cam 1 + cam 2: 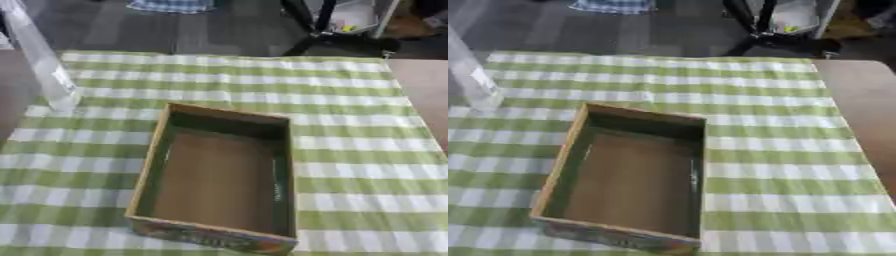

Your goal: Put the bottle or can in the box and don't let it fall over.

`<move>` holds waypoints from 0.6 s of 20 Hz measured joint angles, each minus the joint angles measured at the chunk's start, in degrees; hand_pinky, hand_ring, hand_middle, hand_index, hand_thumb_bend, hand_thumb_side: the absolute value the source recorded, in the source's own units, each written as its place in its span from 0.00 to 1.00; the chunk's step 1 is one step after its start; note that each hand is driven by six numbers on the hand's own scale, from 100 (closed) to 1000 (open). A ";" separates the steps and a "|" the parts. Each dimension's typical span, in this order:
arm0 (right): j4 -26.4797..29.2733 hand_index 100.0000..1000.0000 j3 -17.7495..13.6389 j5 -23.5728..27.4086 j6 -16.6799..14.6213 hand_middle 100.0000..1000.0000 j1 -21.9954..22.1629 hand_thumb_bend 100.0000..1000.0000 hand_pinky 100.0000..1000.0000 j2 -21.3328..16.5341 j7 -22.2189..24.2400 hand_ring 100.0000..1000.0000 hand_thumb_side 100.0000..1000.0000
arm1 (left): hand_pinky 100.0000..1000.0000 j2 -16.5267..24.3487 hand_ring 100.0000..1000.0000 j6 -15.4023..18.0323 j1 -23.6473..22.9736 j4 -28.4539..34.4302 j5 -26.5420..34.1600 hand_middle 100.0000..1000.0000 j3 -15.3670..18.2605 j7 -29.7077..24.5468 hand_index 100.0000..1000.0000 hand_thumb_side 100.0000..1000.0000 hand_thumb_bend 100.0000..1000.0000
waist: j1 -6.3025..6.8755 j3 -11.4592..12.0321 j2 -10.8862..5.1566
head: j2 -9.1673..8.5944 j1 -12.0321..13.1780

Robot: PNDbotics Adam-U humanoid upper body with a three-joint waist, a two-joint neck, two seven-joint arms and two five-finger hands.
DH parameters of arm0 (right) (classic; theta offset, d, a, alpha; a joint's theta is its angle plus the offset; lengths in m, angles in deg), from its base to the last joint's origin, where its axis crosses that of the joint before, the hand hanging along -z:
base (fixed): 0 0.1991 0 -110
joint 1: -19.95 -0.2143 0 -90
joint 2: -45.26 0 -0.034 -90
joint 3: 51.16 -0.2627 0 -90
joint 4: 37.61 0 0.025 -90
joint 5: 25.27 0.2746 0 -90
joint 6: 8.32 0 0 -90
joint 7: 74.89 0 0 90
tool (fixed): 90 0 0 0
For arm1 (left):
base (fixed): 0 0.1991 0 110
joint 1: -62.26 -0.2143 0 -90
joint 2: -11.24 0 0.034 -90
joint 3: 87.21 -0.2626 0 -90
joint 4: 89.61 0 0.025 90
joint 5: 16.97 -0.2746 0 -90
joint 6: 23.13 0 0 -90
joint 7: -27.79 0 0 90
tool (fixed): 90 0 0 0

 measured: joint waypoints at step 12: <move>0.00 1.00 0.55 -0.25 0.47 1.00 -0.51 0.00 0.90 0.40 0.82 1.00 0.58 | 1.00 0.34 1.00 -1.09 9.06 -7.40 -0.33 0.97 -2.56 -0.40 1.00 0.24 0.93 | -0.32 -1.07 0.60 | -1.25 1.97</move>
